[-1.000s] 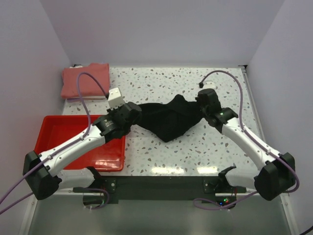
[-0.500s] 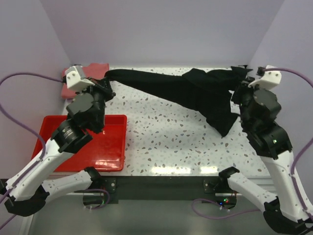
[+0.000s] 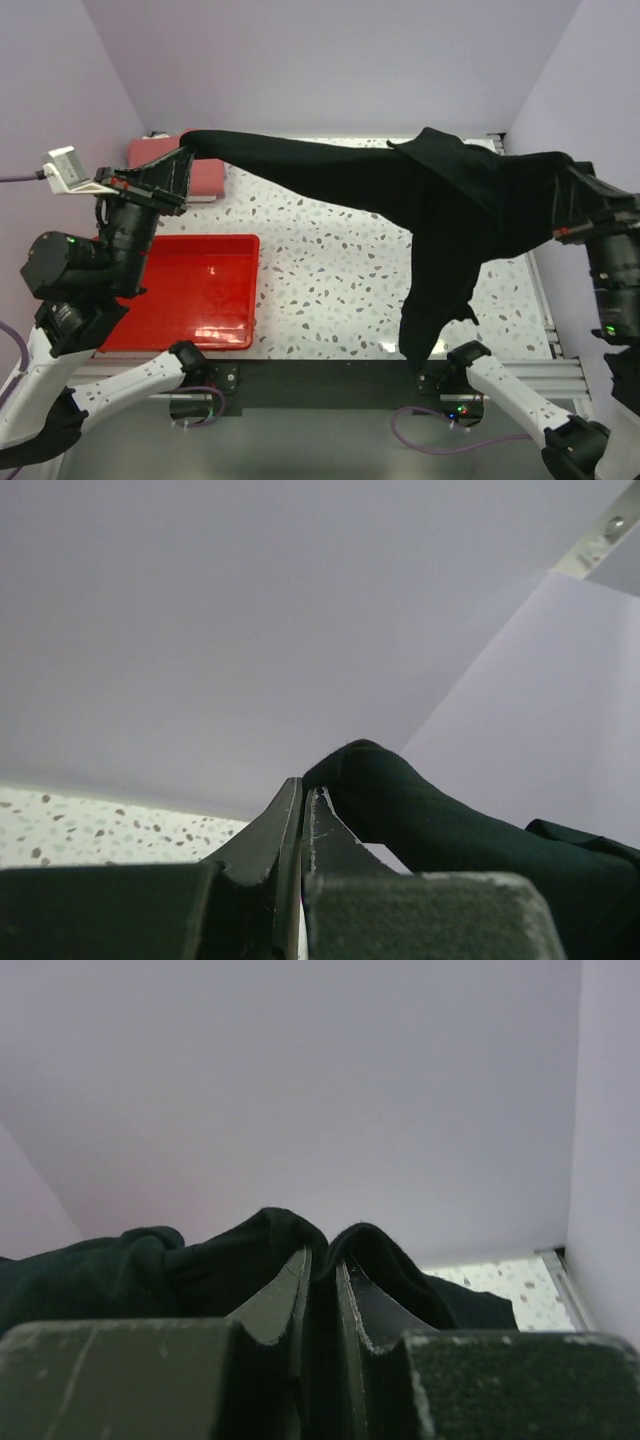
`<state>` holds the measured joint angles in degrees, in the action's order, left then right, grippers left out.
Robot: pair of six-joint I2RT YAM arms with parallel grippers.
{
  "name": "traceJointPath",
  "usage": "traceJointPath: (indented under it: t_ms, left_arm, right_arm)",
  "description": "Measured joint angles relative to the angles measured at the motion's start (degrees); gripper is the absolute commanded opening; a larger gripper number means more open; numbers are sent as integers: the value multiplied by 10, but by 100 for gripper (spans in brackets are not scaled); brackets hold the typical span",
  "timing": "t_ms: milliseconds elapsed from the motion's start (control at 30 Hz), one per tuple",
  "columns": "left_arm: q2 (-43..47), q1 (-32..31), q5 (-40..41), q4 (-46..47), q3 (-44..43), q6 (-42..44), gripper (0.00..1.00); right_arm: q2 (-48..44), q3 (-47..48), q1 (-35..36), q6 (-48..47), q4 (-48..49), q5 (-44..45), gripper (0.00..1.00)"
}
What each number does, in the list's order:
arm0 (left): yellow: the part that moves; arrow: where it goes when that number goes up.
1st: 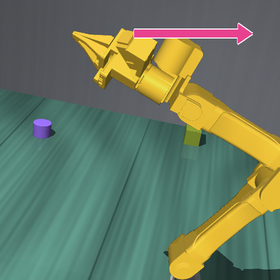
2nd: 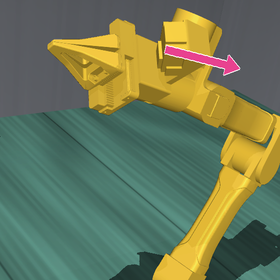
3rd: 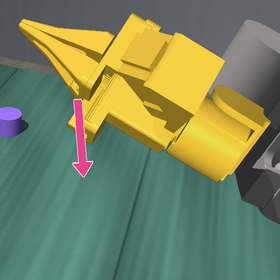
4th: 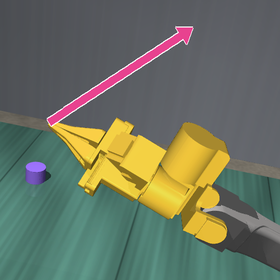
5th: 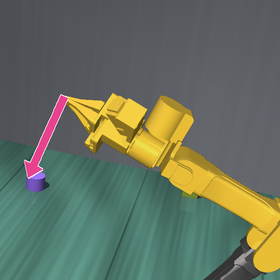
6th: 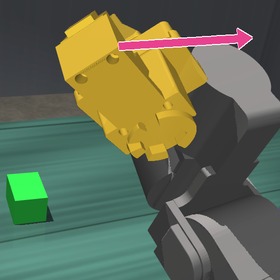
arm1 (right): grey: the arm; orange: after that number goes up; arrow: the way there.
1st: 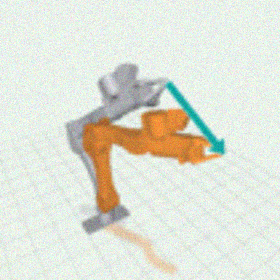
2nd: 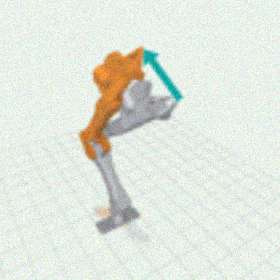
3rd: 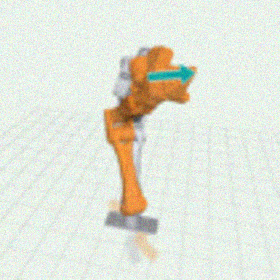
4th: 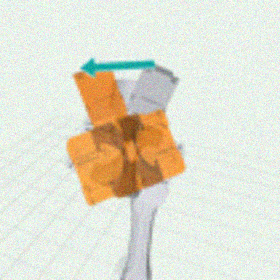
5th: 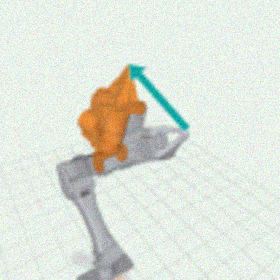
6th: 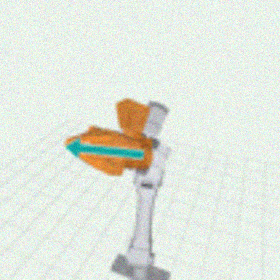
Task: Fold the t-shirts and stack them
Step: Flatten the tshirt out
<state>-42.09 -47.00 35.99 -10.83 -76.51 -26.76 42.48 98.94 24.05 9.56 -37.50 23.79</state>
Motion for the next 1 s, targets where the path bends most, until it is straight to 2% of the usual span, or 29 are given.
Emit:
traceJointPath:
  t_ms: [167, 367, 467, 633, 733, 833, 1000]
  left_arm:
    - [0, 0, -62, -2, -60, 0, 0]
    - [9, 1, -83, 2, -78, 4, 0]
    - [-13, 2, -53, 4, -77, 5, 0]
    - [-105, 9, 82, 6, -48, 3, 0]
    - [-193, 21, 141, -8, -21, -14, 0]
    - [-301, 51, 140, -33, 9, -44, 0]
    - [-471, 101, 114, -120, 23, -101, 0]
  right_arm:
    - [0, 104, -3, -11, -21, -54, 0]
    - [-2, 139, -8, -17, -25, -90, 0]
    - [1, 111, -9, -26, -19, -77, 0]
    - [47, 28, -11, -49, 7, -4, 0]
    - [117, -46, -13, -63, 50, 45, 0]
    - [216, -108, -17, -72, 93, 62, 1]
    - [467, -131, -39, -80, 145, -2, 0]
